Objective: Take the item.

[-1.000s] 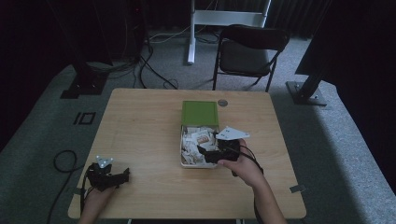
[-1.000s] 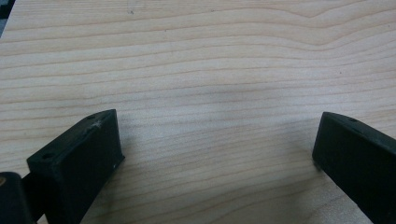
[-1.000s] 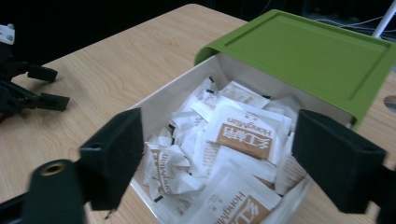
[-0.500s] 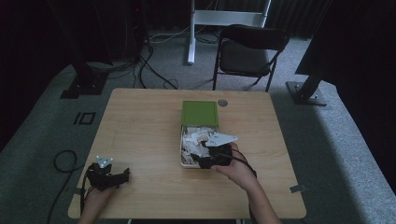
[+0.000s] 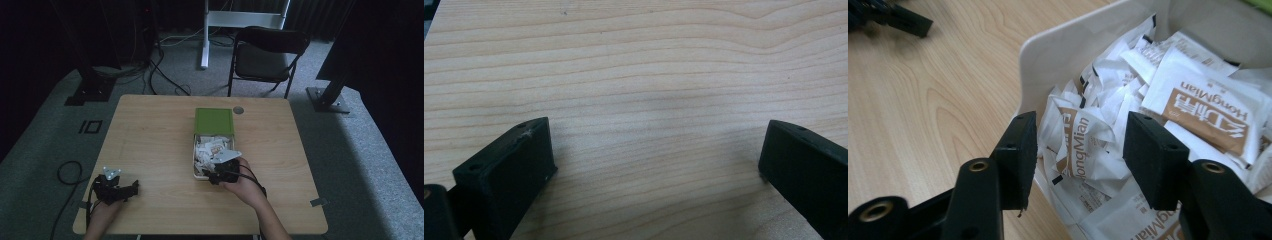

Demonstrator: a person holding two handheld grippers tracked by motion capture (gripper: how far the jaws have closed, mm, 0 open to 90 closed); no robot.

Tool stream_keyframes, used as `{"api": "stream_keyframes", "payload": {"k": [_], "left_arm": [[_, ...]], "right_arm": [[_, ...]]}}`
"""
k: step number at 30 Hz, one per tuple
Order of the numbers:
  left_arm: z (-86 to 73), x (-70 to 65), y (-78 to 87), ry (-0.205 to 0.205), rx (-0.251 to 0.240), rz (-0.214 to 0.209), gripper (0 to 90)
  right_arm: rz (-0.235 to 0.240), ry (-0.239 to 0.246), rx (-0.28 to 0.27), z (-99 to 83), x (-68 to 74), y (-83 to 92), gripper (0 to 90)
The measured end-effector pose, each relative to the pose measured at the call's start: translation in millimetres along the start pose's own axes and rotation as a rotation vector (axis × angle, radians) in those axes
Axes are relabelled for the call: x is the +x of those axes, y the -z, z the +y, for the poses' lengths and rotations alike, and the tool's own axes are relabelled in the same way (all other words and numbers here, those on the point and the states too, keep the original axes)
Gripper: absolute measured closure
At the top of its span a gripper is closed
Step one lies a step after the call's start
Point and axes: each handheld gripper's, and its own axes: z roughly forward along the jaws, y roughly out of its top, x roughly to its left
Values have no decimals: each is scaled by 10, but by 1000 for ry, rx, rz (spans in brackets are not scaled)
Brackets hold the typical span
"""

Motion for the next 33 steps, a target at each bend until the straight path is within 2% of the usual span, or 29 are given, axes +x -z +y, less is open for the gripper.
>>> {"api": "stream_keyframes", "payload": {"k": [4, 10, 18, 23, 30, 33], "left_arm": [[0, 0, 0, 0, 0, 0, 21], [0, 0, 0, 0, 0, 0, 21], [0, 0, 0, 0, 0, 0, 20], [0, 0, 0, 0, 0, 0, 21], [0, 0, 0, 0, -1, 0, 21], [0, 0, 0, 1, 0, 1, 21]], "right_arm": [[-21, 4, 18, -24, -10, -65, 527], [-19, -12, 25, -36, 18, -125, 550], [-56, 7, 68, -46, 39, -206, 644], [-60, 8, 75, -30, 41, -201, 712], [-17, -16, 29, 71, 52, -100, 730], [-19, -13, 11, 118, 42, -51, 732]]}}
